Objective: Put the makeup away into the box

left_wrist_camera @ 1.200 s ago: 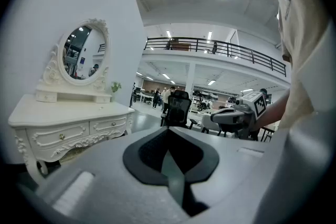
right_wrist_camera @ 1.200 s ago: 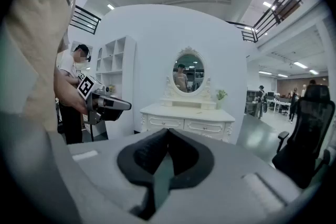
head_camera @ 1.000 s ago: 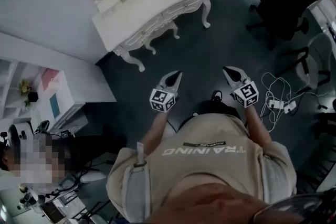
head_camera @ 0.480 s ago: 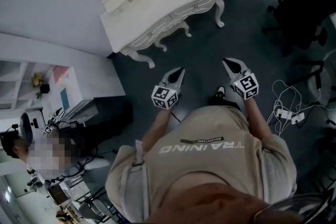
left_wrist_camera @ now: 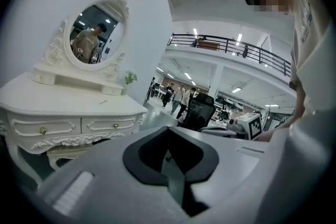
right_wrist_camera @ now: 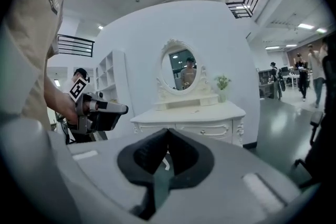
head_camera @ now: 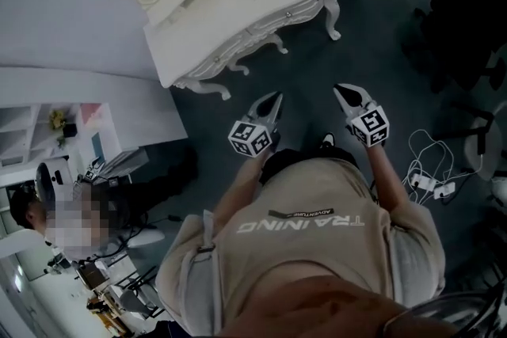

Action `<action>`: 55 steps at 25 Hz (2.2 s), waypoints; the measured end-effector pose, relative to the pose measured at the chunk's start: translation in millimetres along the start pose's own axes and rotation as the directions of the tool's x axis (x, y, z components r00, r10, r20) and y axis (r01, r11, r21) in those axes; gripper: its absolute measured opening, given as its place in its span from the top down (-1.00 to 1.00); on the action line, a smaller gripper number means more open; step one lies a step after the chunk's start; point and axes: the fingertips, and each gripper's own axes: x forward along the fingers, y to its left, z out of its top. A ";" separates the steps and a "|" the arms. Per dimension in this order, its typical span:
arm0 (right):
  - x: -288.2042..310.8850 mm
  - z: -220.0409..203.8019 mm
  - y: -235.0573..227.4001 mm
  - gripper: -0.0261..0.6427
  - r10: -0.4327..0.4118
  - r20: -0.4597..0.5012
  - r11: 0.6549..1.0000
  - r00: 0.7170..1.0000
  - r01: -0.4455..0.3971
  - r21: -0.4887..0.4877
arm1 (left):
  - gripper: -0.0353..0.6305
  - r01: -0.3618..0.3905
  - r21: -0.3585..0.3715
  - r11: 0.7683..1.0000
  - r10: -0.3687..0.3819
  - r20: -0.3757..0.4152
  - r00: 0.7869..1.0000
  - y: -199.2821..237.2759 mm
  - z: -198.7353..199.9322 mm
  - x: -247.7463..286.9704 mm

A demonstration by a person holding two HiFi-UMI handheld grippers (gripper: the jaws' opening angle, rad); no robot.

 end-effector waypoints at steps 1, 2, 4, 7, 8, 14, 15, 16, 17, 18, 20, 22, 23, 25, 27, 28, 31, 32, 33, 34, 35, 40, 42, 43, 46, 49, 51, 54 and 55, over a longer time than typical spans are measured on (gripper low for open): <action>4.9 -3.3 -3.1 0.91 0.009 -0.012 1.000 1.000 -0.009 0.009 | 0.88 -0.004 0.008 1.000 0.004 -0.015 1.000 3.9 -0.2 5.0; 9.4 -6.6 -6.5 0.91 0.016 -0.024 1.000 1.000 -0.016 0.020 | 0.88 -0.005 0.014 1.000 0.005 -0.025 1.000 7.1 0.1 9.6; 18.8 -11.0 -14.0 0.91 0.022 -0.045 0.999 0.999 -0.021 0.038 | 0.88 -0.002 0.029 1.000 0.004 -0.038 0.999 13.2 2.4 17.8; 34.8 -8.9 -20.3 0.91 0.027 -0.045 0.998 0.999 -0.025 0.053 | 0.88 0.009 0.041 0.999 -0.007 -0.056 0.998 26.8 3.6 27.5; 40.0 -6.2 -21.4 0.91 0.028 -0.043 0.998 0.999 -0.026 0.052 | 0.88 0.016 0.033 0.999 -0.014 -0.063 0.998 32.6 2.6 31.3; 65.3 16.9 -39.9 0.91 -0.026 -0.047 0.998 0.999 0.029 0.063 | 0.88 0.085 0.015 0.996 -0.084 -0.045 0.995 67.4 28.8 65.3; 71.9 22.8 -42.1 0.91 -0.033 -0.044 0.997 0.998 0.036 0.067 | 0.88 0.098 0.035 0.995 -0.097 -0.035 0.995 73.1 39.9 70.0; 79.0 28.8 -44.5 0.91 -0.040 -0.040 0.997 0.998 0.042 0.067 | 0.88 0.112 0.054 0.992 -0.111 -0.027 0.993 78.8 50.3 74.7; 86.5 35.2 -47.4 0.91 -0.047 -0.036 0.997 0.998 0.049 0.064 | 0.88 0.127 0.070 0.989 -0.125 -0.022 0.992 84.2 59.1 79.7; 94.2 42.1 -50.6 0.91 -0.055 -0.030 0.997 0.998 0.057 0.059 | 0.88 0.142 0.082 0.986 -0.141 -0.019 0.990 89.4 65.7 84.7; 110.5 56.3 -57.2 0.91 -0.075 -0.018 0.996 0.997 0.075 0.056 | 0.88 0.176 0.099 0.979 -0.174 -0.023 0.984 100.5 72.9 93.6; 129.1 67.6 -62.1 0.91 -0.095 -0.014 0.994 0.995 0.095 0.060 | 0.88 0.206 0.109 0.973 -0.203 -0.039 0.978 115.1 76.1 101.2; 139.5 71.1 -63.5 0.91 -0.102 -0.016 0.993 0.995 0.103 0.060 | 0.88 0.219 0.112 0.969 -0.215 -0.048 0.975 124.5 77.4 104.9; 160.8 74.5 -65.0 0.91 -0.108 -0.025 0.992 0.994 0.110 0.055 | 0.88 0.242 0.117 0.963 -0.234 -0.072 0.969 145.5 78.2 113.4; 177.8 74.7 -65.9 0.91 -0.104 -0.042 0.993 0.994 0.106 0.042 | 0.88 0.253 0.115 0.961 -0.242 -0.097 0.965 165.0 75.4 123.7; 183.8 73.6 -66.4 0.91 -0.098 -0.056 0.994 0.994 0.100 0.036 | 0.88 0.251 0.109 0.962 -0.241 -0.104 0.965 172.8 73.3 129.6; 194.6 66.8 -67.6 0.91 -0.066 -0.113 0.997 0.991 0.070 0.028 | 0.88 0.231 0.057 0.971 -0.224 -0.106 0.969 186.0 68.1 145.3; 199.9 65.0 -68.5 0.91 -0.054 -0.128 0.998 0.990 0.058 0.027 | 0.88 0.220 0.042 0.975 -0.215 -0.104 0.971 189.5 68.6 148.4; 206.9 64.7 -70.9 0.91 -0.044 -0.136 0.998 0.990 0.048 0.026 | 0.88 0.209 0.035 0.977 -0.204 -0.105 0.973 193.6 70.1 151.0; 214.6 66.2 -75.4 0.91 -0.038 -0.135 0.999 0.990 0.043 0.029 | 0.88 0.199 0.034 0.979 -0.195 -0.109 0.975 197.5 71.7 154.1; 221.8 69.3 -81.8 0.91 -0.036 -0.129 0.999 0.991 0.040 0.034 | 0.88 0.193 0.036 0.981 -0.187 -0.117 0.975 200.5 72.3 158.3; 252.4 85.8 -119.7 0.91 0.029 -0.099 1.000 0.995 -0.030 -0.009 | 0.88 0.157 0.068 0.985 -0.143 -0.183 0.973 207.5 65.2 191.7; 263.5 90.0 -132.0 0.91 0.088 -0.117 0.991 0.989 -0.098 -0.089 | 0.88 0.117 0.119 0.986 -0.093 -0.185 0.978 211.9 78.2 208.3; 265.4 92.9 -135.3 0.91 0.120 -0.129 0.982 0.984 -0.137 -0.128 | 0.88 0.088 0.150 0.985 -0.062 -0.174 0.983 212.3 89.8 214.5; 255.5 104.9 -151.9 0.91 0.195 -0.144 0.958 0.970 -0.220 -0.184 | 0.88 0.020 0.171 0.985 -0.002 -0.106 0.994 200.6 129.0 232.8; 247.6 106.4 -184.1 0.91 0.233 -0.160 0.953 0.959 -0.258 -0.157 | 0.88 -0.045 0.136 0.990 0.056 -0.078 0.995 191.7 145.3 252.1; 254.1 107.4 -201.1 0.91 0.270 -0.169 0.945 0.948 -0.295 -0.141 | 0.88 -0.091 0.109 0.990 0.099 -0.070 0.993 196.8 148.0 261.5; 273.3 111.9 -211.5 0.91 0.321 -0.180 0.923 0.930 -0.350 -0.161 | 0.88 -0.135 0.087 0.987 0.141 -0.077 0.987 213.0 147.2 268.4; 278.3 111.5 -211.9 0.91 0.335 -0.188 0.914 0.923 -0.367 -0.171 | 0.88 -0.144 0.081 0.986 0.151 -0.086 0.985 217.3 144.4 268.2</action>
